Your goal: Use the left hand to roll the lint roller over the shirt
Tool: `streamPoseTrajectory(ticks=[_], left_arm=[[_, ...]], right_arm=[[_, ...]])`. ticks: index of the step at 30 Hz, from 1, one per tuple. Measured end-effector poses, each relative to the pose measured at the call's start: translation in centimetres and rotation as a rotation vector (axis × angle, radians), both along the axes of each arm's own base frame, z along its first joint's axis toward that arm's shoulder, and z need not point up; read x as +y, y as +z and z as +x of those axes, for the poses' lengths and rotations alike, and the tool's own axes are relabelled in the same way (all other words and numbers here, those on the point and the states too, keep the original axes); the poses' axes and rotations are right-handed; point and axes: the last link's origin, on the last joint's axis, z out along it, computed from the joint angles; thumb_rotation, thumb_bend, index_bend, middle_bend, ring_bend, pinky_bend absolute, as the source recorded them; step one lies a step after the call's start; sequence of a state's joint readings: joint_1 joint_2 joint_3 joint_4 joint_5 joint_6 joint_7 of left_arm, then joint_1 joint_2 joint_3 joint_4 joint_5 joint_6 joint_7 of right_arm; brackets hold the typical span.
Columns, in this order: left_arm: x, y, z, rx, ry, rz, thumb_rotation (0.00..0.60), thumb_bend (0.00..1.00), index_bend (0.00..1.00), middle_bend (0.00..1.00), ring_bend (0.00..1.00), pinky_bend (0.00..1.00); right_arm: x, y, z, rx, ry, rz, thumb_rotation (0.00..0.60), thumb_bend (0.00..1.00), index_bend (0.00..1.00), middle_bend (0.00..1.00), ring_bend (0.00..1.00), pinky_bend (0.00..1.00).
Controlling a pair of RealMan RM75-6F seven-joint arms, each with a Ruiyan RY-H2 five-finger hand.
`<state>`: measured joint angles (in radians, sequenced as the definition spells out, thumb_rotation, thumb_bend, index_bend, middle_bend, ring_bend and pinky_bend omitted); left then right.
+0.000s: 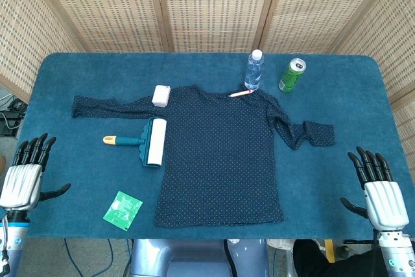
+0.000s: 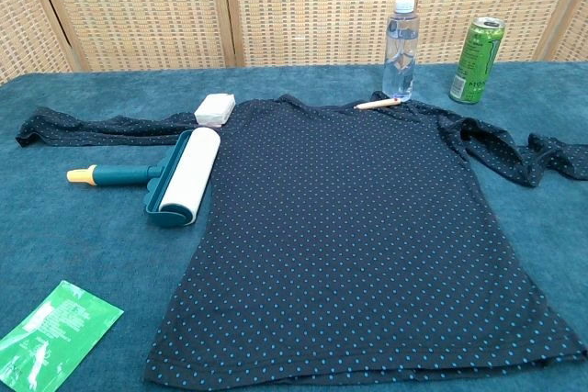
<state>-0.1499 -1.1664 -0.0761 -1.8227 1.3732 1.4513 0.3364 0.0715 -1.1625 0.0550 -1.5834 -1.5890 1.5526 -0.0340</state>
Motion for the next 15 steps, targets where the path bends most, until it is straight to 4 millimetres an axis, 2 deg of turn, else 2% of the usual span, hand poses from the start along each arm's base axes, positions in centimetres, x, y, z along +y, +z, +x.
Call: streamPoseTrajectory(ticks=[15], left_arm=[[-0.05,0.03,-0.01,0.001,-0.002,0.002,0.600,0.13,0.00,0.00,0.00,0.00]], right_arm=[[0.07,0.06,0.13,-0.006,0.007,0.002,0.600,0.07,0.00,0.00,0.00,0.00]])
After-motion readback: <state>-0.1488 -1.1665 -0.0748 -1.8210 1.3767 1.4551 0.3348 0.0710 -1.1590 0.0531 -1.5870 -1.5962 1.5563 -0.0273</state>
